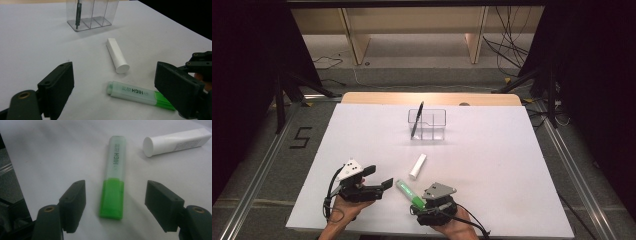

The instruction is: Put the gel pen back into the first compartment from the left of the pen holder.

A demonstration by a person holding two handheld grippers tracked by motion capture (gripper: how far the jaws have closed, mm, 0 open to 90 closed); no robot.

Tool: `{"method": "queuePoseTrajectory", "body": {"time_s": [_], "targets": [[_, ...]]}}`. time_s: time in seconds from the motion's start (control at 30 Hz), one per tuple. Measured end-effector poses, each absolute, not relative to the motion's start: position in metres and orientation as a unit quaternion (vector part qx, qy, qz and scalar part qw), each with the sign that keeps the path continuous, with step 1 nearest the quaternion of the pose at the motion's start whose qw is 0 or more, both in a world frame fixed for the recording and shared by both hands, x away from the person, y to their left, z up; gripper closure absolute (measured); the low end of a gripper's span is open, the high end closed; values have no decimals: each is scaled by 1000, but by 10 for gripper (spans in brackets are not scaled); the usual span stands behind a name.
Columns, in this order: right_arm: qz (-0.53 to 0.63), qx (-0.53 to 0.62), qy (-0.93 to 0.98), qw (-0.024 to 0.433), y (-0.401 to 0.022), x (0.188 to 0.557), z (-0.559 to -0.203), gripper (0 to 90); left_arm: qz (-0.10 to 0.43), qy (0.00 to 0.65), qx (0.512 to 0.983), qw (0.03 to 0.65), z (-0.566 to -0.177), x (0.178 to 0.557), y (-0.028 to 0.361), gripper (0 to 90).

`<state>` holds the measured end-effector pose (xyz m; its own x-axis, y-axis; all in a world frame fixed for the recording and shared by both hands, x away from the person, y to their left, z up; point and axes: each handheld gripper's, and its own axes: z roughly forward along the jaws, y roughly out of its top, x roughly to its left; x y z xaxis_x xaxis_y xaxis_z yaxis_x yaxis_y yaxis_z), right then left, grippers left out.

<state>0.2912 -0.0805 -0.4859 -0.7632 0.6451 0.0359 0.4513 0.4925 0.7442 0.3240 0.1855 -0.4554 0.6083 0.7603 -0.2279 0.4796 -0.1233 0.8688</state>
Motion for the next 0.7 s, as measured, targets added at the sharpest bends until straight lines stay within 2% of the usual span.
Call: {"method": "queuePoseTrajectory", "body": {"time_s": [0.7], "targets": [[371,328,859,127,-67,294,-490,504,138,418,738,511,-455,323,184,158]]}}
